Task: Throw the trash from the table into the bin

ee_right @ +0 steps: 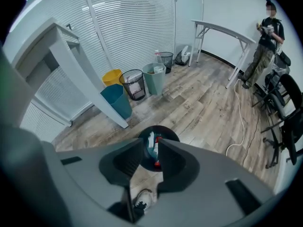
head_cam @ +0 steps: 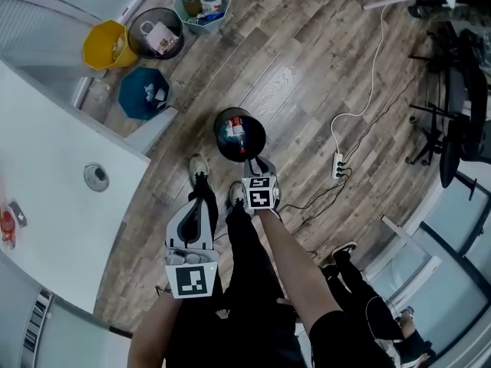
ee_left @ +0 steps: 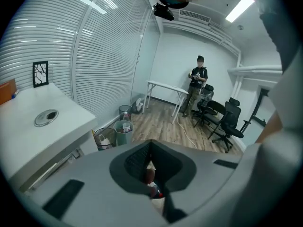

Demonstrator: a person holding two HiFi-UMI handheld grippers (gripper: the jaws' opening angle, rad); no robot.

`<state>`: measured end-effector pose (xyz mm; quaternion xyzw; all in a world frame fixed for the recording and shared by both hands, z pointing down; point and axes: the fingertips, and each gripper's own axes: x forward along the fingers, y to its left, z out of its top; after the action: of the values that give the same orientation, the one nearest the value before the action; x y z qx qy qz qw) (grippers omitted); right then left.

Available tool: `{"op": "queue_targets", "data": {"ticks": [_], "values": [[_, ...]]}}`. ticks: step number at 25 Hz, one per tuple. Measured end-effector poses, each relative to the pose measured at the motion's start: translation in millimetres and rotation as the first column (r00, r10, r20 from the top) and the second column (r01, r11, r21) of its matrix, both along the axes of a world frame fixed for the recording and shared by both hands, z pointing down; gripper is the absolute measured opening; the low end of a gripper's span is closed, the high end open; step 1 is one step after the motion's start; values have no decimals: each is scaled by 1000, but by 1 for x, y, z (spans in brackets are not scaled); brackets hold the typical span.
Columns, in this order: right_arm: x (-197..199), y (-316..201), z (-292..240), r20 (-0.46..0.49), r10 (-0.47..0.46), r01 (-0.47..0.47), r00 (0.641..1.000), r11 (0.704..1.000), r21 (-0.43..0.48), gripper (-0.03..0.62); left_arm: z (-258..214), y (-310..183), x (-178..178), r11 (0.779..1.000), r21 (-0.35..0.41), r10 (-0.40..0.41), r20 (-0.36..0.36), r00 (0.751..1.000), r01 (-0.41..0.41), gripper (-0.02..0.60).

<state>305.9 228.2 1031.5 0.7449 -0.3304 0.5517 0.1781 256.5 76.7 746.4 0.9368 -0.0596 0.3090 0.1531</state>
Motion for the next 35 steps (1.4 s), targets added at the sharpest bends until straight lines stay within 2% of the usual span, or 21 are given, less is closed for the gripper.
{"op": "queue_targets", "data": {"ticks": [5,7,10,15,19,23,28,32,35], "values": [[-4,4,-19,-50,9,-8,999,1000,28,82,-6,1,-5,1000,16,-4,-13,1000,4,-2],[-4,5,-35,-75,19,-16,997,999,41,19,-14,3,-5,1000,27,-5,-25,1000,5,-3],[2,2,-61,-111,16,-7,994,997,73,5,-31,6,-3,999,45,-13,-55,998,16,-3],[14,-8,-128,-182,10,25,983,981,191,5,-77,17,-4,993,110,-19,-130,991,34,-2],[9,-14,-212,-269,8,75,963,952,298,5,-130,23,-23,984,166,-34,-179,983,64,-2],[-16,-18,-306,-324,19,126,946,898,421,5,-182,33,-56,970,195,-102,-210,972,144,-2],[-49,-10,-397,-383,32,201,923,809,552,5,-224,65,-105,950,226,-161,-234,959,215,-3],[-85,-17,-441,-453,-55,342,890,736,584,5,-247,67,-145,912,265,-248,-255,935,314,-2],[-115,-33,-468,-474,-126,427,871,671,606,5,-268,57,-176,869,292,-326,-271,906,400,-2]]}}
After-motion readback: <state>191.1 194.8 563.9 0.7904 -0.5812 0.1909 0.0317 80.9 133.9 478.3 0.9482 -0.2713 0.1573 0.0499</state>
